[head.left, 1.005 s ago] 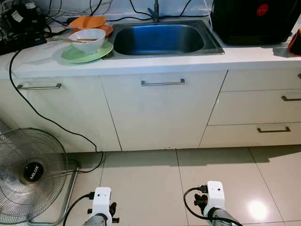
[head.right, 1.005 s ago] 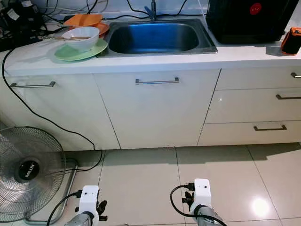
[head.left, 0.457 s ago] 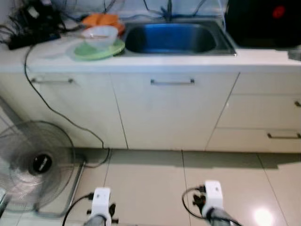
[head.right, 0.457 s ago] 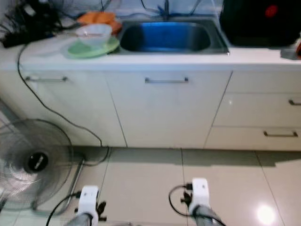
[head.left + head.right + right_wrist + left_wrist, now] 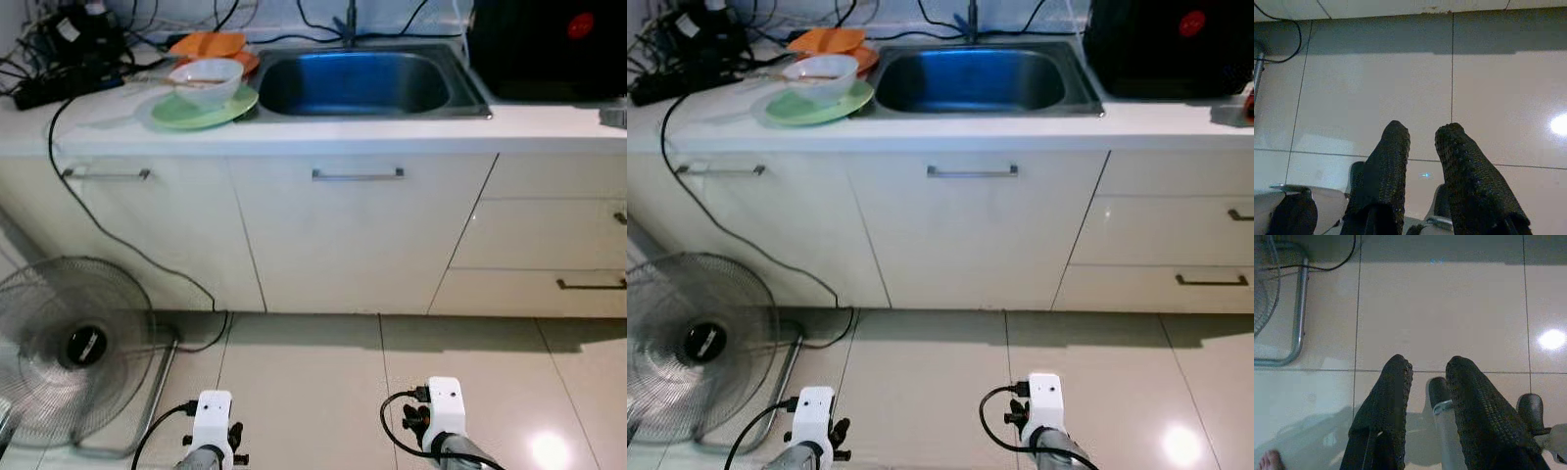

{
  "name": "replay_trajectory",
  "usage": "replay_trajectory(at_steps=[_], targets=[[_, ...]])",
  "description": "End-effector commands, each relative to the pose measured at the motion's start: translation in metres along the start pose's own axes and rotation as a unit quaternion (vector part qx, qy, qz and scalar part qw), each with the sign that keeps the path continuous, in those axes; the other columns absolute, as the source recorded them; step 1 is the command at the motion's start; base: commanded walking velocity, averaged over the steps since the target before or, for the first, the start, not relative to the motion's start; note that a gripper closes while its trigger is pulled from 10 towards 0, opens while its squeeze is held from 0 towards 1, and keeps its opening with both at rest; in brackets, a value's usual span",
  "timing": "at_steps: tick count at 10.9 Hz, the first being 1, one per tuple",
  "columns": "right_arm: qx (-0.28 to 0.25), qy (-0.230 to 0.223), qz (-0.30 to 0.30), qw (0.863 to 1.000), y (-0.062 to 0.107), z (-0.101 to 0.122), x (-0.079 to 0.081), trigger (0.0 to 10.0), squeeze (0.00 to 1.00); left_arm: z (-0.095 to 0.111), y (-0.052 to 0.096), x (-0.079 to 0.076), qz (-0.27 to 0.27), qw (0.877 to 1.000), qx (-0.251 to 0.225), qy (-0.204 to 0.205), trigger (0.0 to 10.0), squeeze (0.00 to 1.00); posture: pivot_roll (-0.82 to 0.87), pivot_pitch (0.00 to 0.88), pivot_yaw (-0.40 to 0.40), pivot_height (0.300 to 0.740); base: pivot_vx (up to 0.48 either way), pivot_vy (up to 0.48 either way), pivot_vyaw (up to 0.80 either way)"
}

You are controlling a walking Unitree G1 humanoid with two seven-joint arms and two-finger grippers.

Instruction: Kitchen organization

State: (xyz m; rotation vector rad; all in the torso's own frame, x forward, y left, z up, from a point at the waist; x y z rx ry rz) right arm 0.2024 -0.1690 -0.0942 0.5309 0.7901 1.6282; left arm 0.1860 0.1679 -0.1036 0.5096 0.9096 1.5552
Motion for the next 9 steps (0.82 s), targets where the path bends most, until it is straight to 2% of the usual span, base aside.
replay_trajectory(at_steps=[1, 9], targets=[[0.002, 0.003, 0.002, 1.0, -0.0006, 0.001, 0.0013, 10.0, 0.0, 0.0018, -0.0002, 0.0019, 0.005, 1.0, -0.002, -0.006, 10.0, 0.0, 0.04, 0.0, 0.076, 0.74, 0.315, 0.0, 0.0], [0.007, 0.007, 0.006, 1.0, -0.0003, -0.0015, 0.0044, 10.0, 0.0, 0.0016, -0.0003, 0.0012, 0.003, 1.0, 0.0, -0.015, 10.0, 0.0, 0.04, 0.0, 0.078, 0.74, 0.364, 0.0, 0.0]])
Point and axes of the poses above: a point about 5 cm out from each wrist's last joint towards the gripper, its own y axis pointing back from the gripper into the wrist, its own z axis along the axis of the wrist's last joint, x = y × z, the point moved 2 cm from there along -y, pointing out of the wrist towards the gripper, and after that the axes turned 15 degrees about y, right-handed, at the moved point
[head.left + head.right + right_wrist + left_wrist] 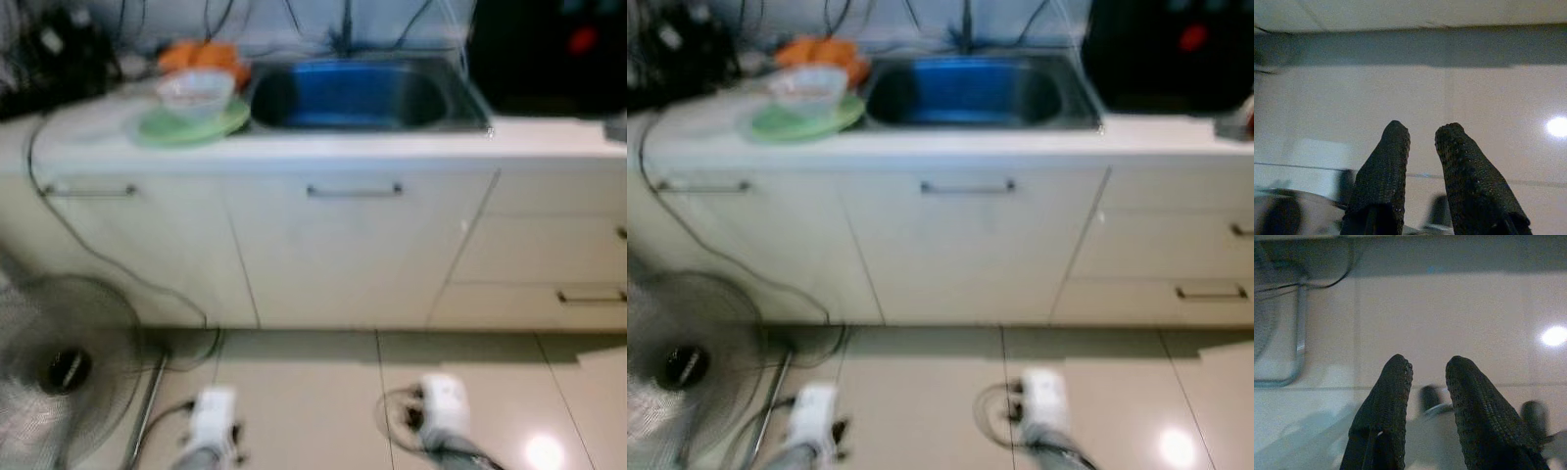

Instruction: Kitchen organization

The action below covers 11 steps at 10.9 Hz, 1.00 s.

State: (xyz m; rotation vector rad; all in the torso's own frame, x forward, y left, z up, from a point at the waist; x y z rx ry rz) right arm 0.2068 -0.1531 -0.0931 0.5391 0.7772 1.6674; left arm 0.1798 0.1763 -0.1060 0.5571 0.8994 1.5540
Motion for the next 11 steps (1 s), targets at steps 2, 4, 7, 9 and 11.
replay_trajectory(at_steps=[2, 4, 7, 9, 11], targets=[[0.012, 0.005, -0.013, 1.0, 0.0036, -0.0086, -0.0108, 10.0, 0.0, 0.0051, -0.0019, -0.0079, -0.006, 1.0, -0.008, 0.001, 10.0, 0.0, 0.04, 0.0, 0.077, 0.74, 0.371, 0.0, 0.0], [0.012, 0.007, -0.014, 1.0, 0.0035, -0.008, -0.0118, 10.0, 0.0, 0.0051, -0.0021, -0.0092, -0.006, 1.0, -0.009, 0.003, 10.0, 0.0, 0.04, 0.0, 0.074, 0.74, 0.371, 0.0, 0.0], [0.013, 0.006, -0.014, 1.0, 0.0034, -0.008, -0.0115, 10.0, 0.0, 0.0053, -0.0021, -0.0096, -0.004, 1.0, -0.01, 0.008, 10.0, 0.0, 0.05, 0.0, 0.066, 0.74, 0.374, 0.0, 0.0], [0.013, 0.002, -0.016, 1.0, 0.0032, -0.0075, -0.0125, 10.0, 0.0, 0.0053, -0.0021, -0.0093, -0.002, 1.0, -0.011, 0.011, 10.0, 0.0, 0.05, 0.0, 0.064, 0.74, 0.371, 0.0, 0.0], [0.017, -0.002, -0.022, 1.0, 0.003, -0.0077, -0.0132, 10.0, 0.0, 0.0059, -0.0022, -0.0089, -0.001, 1.0, -0.012, 0.012, 10.0, 0.0, 0.05, 0.0, 0.066, 0.74, 0.373, 0.0, 0.0]])
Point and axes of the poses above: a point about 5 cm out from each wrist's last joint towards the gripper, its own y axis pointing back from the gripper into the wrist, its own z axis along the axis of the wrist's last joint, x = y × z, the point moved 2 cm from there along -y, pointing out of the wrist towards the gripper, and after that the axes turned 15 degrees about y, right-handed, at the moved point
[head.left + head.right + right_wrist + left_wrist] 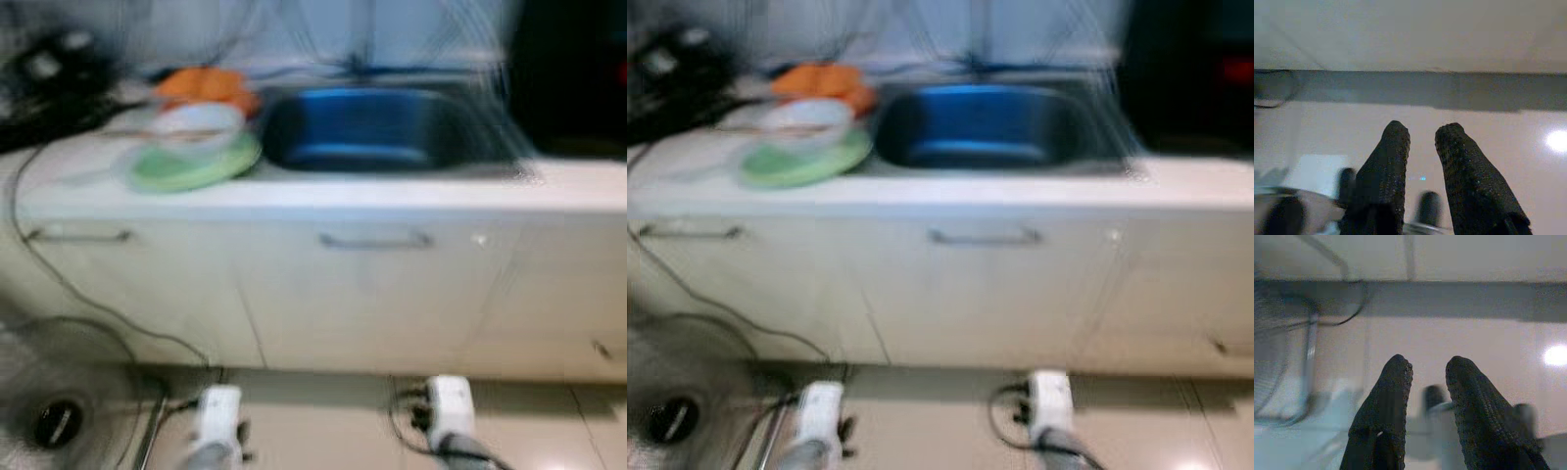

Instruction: Kitchen organization

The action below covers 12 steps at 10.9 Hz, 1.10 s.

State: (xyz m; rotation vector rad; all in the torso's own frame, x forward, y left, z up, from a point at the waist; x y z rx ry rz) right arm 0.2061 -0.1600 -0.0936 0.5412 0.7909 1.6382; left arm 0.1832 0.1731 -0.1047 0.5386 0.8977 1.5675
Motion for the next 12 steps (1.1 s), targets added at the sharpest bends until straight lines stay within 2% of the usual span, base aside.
replay_trajectory(at_steps=[1, 8, 12], targets=[[0.009, -0.001, -0.009, 1.0, 0.0019, -0.0052, -0.0069, 10.0, 0.0, 0.003, -0.0012, -0.0048, -0.002, 1.0, -0.004, 0.005, 10.0, 0.0, 0.05, 0.0, 0.067, 0.74, 0.375, 0.0, 0.0], [0.004, 0.004, -0.01, 1.0, 0.0013, -0.0026, -0.0062, 10.0, 0.0, 0.0045, -0.0014, -0.0048, -0.001, 1.0, -0.008, 0.007, 10.0, 0.0, 0.05, 0.0, 0.069, 0.74, 0.365, 0.0, 0.0], [0.002, 0.007, -0.01, 1.0, 0.0013, -0.0024, -0.006, 10.0, 0.0, 0.0046, -0.0011, -0.0046, -0.003, 1.0, -0.012, 0.005, 10.0, 0.0, 0.05, 0.0, 0.069, 0.74, 0.0, 0.0, 0.0]])
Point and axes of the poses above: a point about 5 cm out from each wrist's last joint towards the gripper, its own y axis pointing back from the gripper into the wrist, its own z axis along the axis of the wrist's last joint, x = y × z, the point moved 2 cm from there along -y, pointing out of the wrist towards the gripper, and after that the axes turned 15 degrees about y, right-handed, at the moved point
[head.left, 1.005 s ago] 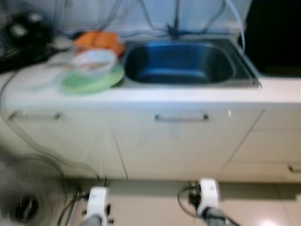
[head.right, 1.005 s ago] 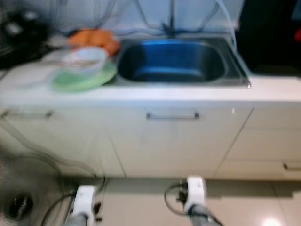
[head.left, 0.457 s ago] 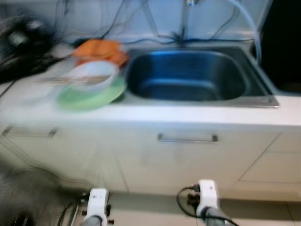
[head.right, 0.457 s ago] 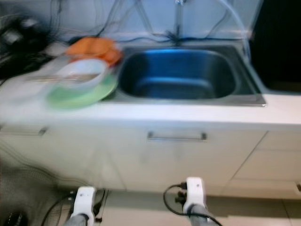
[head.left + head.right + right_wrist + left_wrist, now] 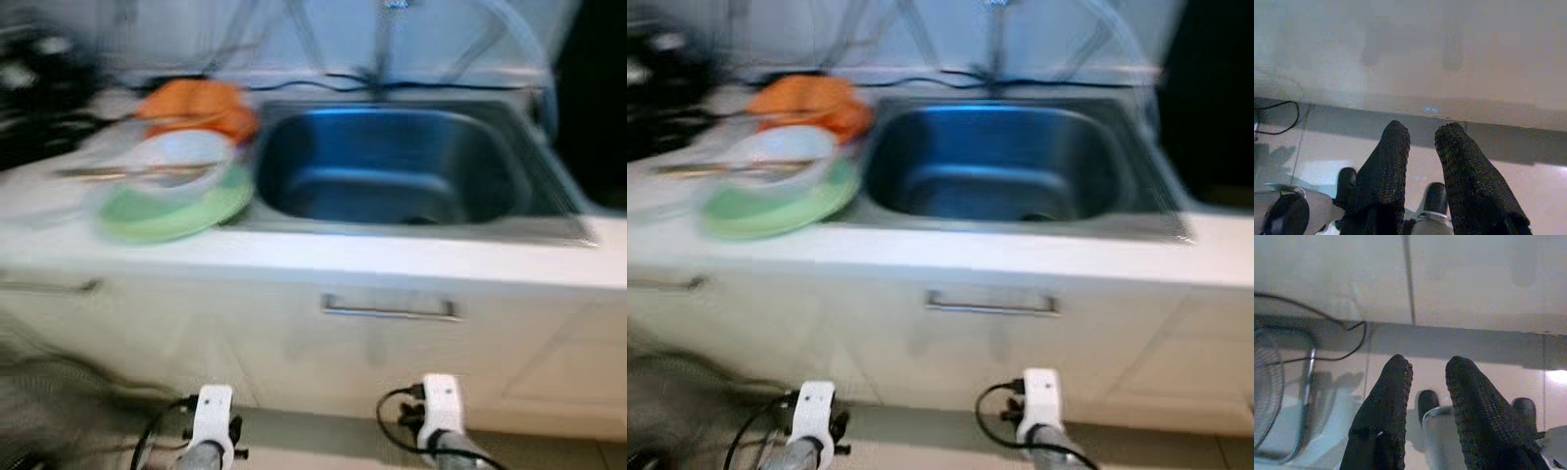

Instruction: Kitchen organization

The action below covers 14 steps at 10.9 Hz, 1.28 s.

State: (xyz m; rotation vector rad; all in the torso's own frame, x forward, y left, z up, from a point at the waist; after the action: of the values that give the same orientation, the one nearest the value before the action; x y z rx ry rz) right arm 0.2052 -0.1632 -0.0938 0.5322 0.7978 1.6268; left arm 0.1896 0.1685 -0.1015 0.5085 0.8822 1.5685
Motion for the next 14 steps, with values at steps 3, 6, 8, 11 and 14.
replay_trajectory(at_steps=[3, 6, 8, 11, 14], targets=[[-0.034, 0.001, -0.025, 0.999, 0.003, 0.004, -0.013, 10.0, 0.0, 0.016, 0.001, 0.002, -0.003, 0.998, -0.056, -0.006, 10.0, 0.0, 0.05, 0.0, 0.073, 0.74, 0.0, 0.0, 0.0], [-0.132, 0.012, -0.094, 0.987, 0.015, 0.02, -0.041, 10.0, 0.0, 0.046, 0.01, 0.009, -0.02, 0.985, -0.174, -0.005, 10.0, 0.0, 0.05, 0.0, 0.075, 0.74, 0.0, 0.0, 0.0], [-0.168, 0.017, -0.125, 0.978, 0.023, 0.025, -0.054, 10.0, 0.0, 0.061, 0.018, 0.008, -0.026, 0.972, -0.234, -0.005, 10.0, 0.0, 0.05, 0.0, 0.074, 0.74, 0.0, 0.0, 0.0], [-0.254, 0.043, -0.175, 0.95, 0.05, 0.037, -0.064, 10.0, 0.0, 0.079, 0.043, -0.005, -0.048, 0.941, -0.332, -0.04, 10.0, 0.0, 0.05, 0.0, 0.07, 0.74, 0.0, 0.0, 0.0], [-0.315, 0.077, -0.221, 0.92, 0.084, 0.062, -0.072, 10.0, 0.0, 0.116, 0.066, -0.029, -0.076, 0.906, -0.408, -0.085, 10.0, 0.0, 0.04, 0.023, 0.071, 0.74, 0.0, 0.0, 0.0]])
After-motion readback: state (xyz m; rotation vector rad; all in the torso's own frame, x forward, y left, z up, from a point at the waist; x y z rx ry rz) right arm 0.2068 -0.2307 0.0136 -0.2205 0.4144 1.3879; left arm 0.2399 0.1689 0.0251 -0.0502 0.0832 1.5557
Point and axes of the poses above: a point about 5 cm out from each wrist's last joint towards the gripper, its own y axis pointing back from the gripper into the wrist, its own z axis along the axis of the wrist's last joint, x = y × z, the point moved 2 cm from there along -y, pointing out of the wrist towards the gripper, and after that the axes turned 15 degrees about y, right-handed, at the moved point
